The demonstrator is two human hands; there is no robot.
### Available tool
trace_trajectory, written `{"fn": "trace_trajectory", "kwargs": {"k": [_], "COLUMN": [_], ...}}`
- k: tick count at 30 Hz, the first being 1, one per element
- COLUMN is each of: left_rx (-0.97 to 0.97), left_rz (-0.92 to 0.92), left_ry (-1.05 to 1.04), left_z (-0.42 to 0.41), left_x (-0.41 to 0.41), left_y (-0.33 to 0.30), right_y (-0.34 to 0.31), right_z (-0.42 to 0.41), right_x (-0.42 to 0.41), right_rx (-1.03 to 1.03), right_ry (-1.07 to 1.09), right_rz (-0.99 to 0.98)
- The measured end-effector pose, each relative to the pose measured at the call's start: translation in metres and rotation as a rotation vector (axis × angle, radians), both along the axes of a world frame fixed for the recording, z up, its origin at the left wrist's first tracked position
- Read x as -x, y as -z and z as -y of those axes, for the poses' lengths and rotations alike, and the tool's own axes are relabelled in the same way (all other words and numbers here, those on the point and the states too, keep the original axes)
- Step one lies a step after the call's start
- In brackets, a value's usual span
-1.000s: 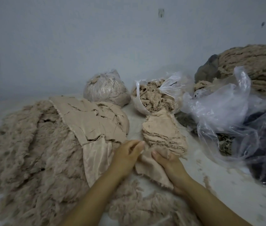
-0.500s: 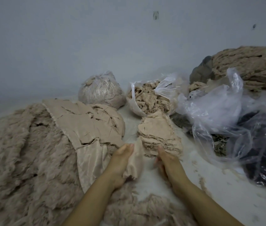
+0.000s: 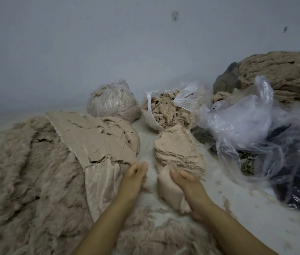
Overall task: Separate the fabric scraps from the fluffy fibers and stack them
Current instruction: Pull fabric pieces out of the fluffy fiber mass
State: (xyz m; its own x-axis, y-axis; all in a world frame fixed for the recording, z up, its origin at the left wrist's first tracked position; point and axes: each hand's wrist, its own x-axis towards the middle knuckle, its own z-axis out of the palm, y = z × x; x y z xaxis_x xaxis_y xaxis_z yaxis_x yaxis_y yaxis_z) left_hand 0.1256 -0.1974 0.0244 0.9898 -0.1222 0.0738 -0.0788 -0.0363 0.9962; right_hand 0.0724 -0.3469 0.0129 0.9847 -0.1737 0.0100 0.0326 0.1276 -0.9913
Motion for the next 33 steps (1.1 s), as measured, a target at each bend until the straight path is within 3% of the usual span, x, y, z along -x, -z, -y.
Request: {"fn": "trace_trajectory", "kwargs": {"k": [4,7,12,14,16,18,20,24,33], "left_rx": [-0.121,-0.099,0.21,0.197,0.083,0.034,0.045,0.284,0.177], "left_rz": [0.159,0.175,-0.086,-0.126,-0.11,-0.119,-0.145,-0.223,-0.182], "left_ry": [0.218,0.042,-0.228,-0.274,-0.092,0.218,0.335,0.132,0.017], "left_z": [0.013,0.017,0.018,0.008,0.006,0.014,0.022,0.021,-0.006], "left_x": [0.009,0.004,-0.009,-0.015,-0.01,0.003,0.01,0.003,-0.008], "left_y": [-0.007,0.0,0.006,0.004,0.002,0.004,0.009,0.009,0.007], "right_y": [0.003,0.0,-0.003,-0.003,0.0,0.001,0.0,0.0,-0.007], "right_z": [-0.01,-0.01,-0.007,-0.001,0.003,-0.002,-0.007,-0.003,0.01], "right_x": [0.003,0.003,0.002,0.001,-0.003,-0.006,-0.007,-0.01,-0.013], "right_rx": [0.142,0.102,-0.007,-0.045,-0.046,-0.042,-0.052,0.021,0.147], "right_ry": [-0.134,-0.173,-0.115,-0.052,-0.027,-0.031,0.02,0.246,0.411], "right_rz": [0.007,0.0,0.011,0.026,0.05,0.081,0.102,0.169,0.226]}}
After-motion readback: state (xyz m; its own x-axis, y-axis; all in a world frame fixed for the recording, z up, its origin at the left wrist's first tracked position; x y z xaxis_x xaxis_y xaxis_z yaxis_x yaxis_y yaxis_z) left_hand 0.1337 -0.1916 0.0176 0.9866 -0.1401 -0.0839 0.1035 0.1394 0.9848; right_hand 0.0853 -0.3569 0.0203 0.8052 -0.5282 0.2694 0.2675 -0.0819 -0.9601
